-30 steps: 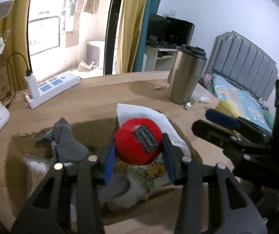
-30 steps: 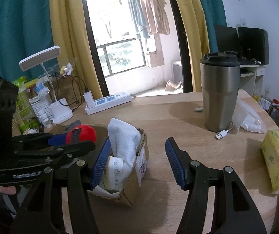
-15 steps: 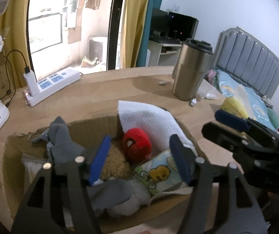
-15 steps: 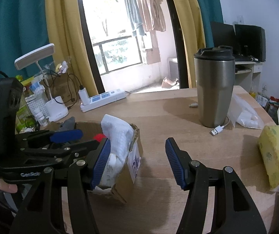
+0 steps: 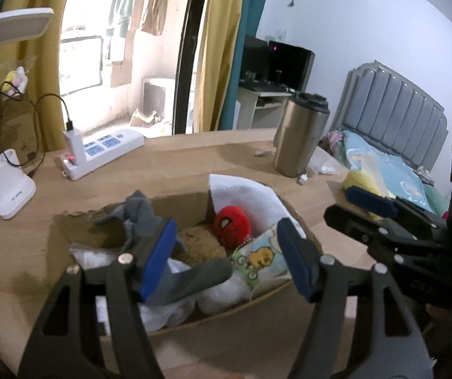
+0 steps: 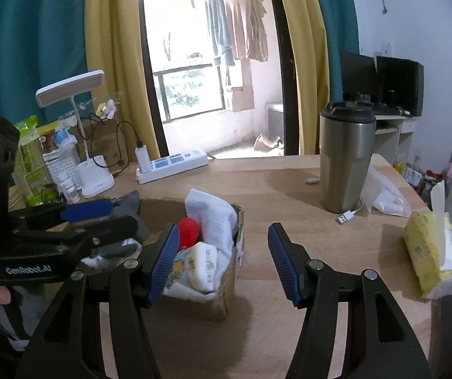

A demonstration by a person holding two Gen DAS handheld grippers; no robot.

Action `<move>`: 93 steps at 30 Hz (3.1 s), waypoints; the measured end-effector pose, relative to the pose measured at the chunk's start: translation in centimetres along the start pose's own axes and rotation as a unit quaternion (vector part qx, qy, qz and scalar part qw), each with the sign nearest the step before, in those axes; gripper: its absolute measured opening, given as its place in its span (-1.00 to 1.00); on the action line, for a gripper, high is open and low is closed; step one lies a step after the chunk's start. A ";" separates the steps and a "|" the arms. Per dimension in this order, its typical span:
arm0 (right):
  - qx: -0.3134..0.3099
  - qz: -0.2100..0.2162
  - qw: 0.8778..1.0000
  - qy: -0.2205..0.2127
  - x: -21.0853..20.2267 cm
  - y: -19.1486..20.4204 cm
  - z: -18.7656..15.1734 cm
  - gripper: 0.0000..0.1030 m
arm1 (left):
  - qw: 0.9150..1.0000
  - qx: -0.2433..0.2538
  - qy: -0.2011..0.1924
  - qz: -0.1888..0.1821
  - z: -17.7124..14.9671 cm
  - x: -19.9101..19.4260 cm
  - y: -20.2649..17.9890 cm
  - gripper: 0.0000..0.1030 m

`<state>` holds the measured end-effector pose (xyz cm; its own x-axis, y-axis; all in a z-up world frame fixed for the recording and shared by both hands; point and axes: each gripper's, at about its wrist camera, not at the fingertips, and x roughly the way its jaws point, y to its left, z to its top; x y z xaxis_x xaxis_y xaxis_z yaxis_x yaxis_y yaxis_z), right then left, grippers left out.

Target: Organize soft objects

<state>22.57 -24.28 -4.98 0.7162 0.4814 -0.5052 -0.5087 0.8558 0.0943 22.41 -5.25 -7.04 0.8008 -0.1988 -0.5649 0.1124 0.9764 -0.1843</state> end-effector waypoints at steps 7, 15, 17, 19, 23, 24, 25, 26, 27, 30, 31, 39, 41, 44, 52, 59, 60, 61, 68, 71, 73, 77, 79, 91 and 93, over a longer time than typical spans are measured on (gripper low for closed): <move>-0.011 -0.019 1.000 -0.005 -1.9 2.1 -0.1 0.20 | 1.000 0.000 -0.030 -0.004 -0.6 -4.0 1.3 0.34; -0.030 -0.037 0.999 -0.025 -4.9 4.4 0.4 0.20 | 0.997 0.011 -0.075 -0.004 -1.2 -9.4 1.4 0.73; -0.035 -0.038 0.998 -0.032 -5.8 4.9 0.6 0.20 | 0.996 0.013 -0.087 -0.003 -1.3 -10.8 1.4 0.74; -0.040 -0.041 0.998 -0.040 -6.7 5.5 0.9 0.20 | 0.995 0.014 -0.097 0.002 -1.3 -11.8 1.3 0.76; -0.050 -0.046 0.996 -0.057 -8.5 6.4 1.4 0.24 | 0.992 0.019 -0.121 0.012 -1.3 -14.3 1.1 0.92; -0.052 -0.047 0.996 -0.061 -9.0 6.6 1.5 0.26 | 0.992 0.021 -0.125 0.013 -1.3 -14.7 1.0 0.93; -0.053 -0.047 0.995 -0.065 -9.4 6.8 1.5 0.31 | 0.991 0.024 -0.132 0.015 -1.4 -15.3 0.9 0.93; -0.054 -0.048 0.995 -0.069 -9.8 6.9 1.5 0.34 | 0.990 0.026 -0.136 0.016 -1.4 -15.7 0.9 0.93; -0.055 -0.050 0.995 -0.072 -10.2 7.1 1.6 0.34 | 0.990 0.027 -0.139 0.017 -1.5 -16.0 0.9 0.93; -0.052 -0.056 0.994 -0.084 -11.4 7.2 1.9 0.36 | 0.989 0.032 -0.146 0.018 -1.4 -17.0 0.8 0.94; -0.051 -0.058 0.993 -0.088 -11.6 7.3 2.0 0.38 | 0.988 0.034 -0.150 0.020 -1.4 -17.3 0.7 0.94; -0.048 -0.066 0.988 -0.127 -14.8 7.9 2.6 0.49 | 0.983 0.033 -0.175 0.036 -1.3 -20.2 0.2 0.94; -0.050 -0.065 0.987 -0.135 -15.5 8.1 2.7 0.49 | 0.982 0.028 -0.185 0.030 -1.3 -21.0 0.0 0.94; -0.050 -0.065 0.986 -0.142 -16.3 8.4 2.7 0.49 | 0.979 0.025 -0.201 0.036 -1.3 -22.1 -0.4 0.94; -0.049 -0.069 0.984 -0.156 -17.8 8.7 2.8 0.50 | 0.974 0.032 -0.219 0.046 -1.3 -24.0 -1.3 0.94; -0.053 -0.065 0.984 -0.155 -17.8 8.9 2.9 0.50 | 0.975 0.029 -0.216 0.047 -1.4 -24.2 -1.3 0.94; -0.053 -0.064 0.984 -0.155 -17.8 8.8 2.9 0.50 | 0.975 0.028 -0.215 0.048 -1.3 -24.1 -1.3 0.94; -0.053 -0.064 0.985 -0.154 -17.7 8.8 2.9 0.50 | 0.975 0.027 -0.215 0.049 -1.3 -24.2 -1.3 0.94; -0.053 -0.065 0.984 -0.156 -17.7 8.8 2.9 0.50 | 0.976 0.024 -0.213 0.051 -1.3 -24.1 -1.4 0.94; -0.053 -0.066 0.984 -0.156 -17.8 8.7 2.8 0.50 | 0.976 0.026 -0.210 0.049 -1.4 -24.0 -1.4 0.94; -0.053 -0.066 0.984 -0.156 -17.8 8.7 2.8 0.50 | 0.977 0.027 -0.208 0.049 -1.4 -23.9 -1.3 0.94; -0.053 -0.065 0.984 -0.156 -17.8 8.7 2.8 0.50 | 0.977 0.024 -0.207 0.049 -1.4 -23.8 -1.3 0.94; -0.053 -0.065 0.984 -0.156 -17.8 8.7 2.8 0.51 | 0.977 0.023 -0.207 0.050 -1.4 -23.7 -1.3 0.94; -0.053 -0.065 0.984 -0.154 -17.7 8.8 2.8 0.51 | 0.978 0.024 -0.202 0.046 -1.6 -23.4 -1.4 0.94; -0.053 -0.065 0.985 -0.153 -17.6 8.8 2.6 0.51 | 0.978 0.024 -0.203 0.047 -1.6 -23.5 -1.5 0.94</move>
<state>6.68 -24.74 6.98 0.8808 0.4175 -0.2232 -0.4385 0.8972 -0.0523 2.52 -2.19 5.20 0.9753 -0.0687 -0.2100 0.0478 0.9935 -0.1030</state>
